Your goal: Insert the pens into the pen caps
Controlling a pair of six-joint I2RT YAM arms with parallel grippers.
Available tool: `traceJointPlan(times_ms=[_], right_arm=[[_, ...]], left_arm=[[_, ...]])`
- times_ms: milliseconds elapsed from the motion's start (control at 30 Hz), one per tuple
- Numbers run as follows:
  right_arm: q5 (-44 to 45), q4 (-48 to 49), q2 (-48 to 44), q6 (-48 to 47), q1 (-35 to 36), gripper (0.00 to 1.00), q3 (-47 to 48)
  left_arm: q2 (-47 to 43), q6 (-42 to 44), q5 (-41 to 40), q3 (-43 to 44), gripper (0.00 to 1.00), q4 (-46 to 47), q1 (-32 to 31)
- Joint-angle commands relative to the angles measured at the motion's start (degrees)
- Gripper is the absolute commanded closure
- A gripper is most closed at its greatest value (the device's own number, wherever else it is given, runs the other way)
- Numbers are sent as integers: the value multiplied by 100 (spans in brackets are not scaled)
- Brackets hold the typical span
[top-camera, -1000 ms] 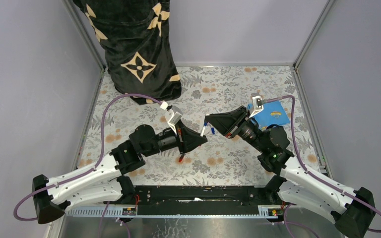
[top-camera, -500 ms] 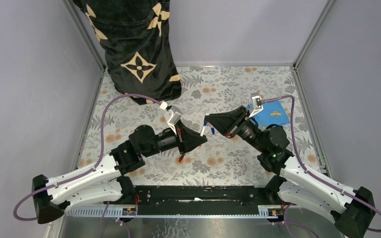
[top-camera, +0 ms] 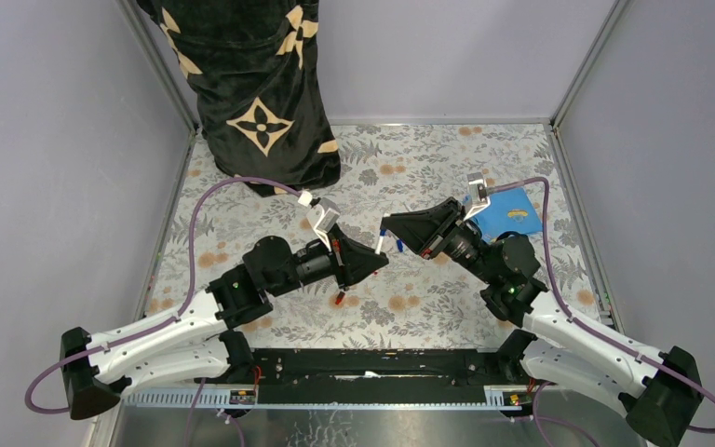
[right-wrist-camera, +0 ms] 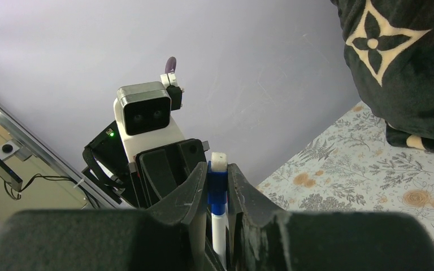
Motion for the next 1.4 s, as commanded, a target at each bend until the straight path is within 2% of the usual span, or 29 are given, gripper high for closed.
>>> traceJointPlan(times_ms=[0,233,633,700,800,933,1200,1300,1367], right_arm=[[-423,144,2,-150,5,100,55],[-1401,-107,120,-374,12,100,172],[-1703,-1181,-147,-726,23,100,164],[-1582,-1220,-248,-726,22,96,187],[-1495,-1095,-309,-634,23,81,283],[-1505,-926,-286,-504,23,67,433],[-1327,-1006,-405,-493,23,51,640],[-991,-1437,-485,-651,21,46,890],[-539,-2245,-477,-890,19,42,1267]], left_arm=[[-141,-142,-541,-9,100,502,-3],[-150,-32,-544,198,100,457,7],[-165,205,-357,470,100,486,4],[-196,219,-349,477,100,450,2],[-225,206,-345,450,100,422,5],[-232,189,-263,447,100,355,6],[-393,172,-343,357,100,208,7],[-401,175,-334,342,100,180,5],[-405,154,-323,332,100,167,7]])
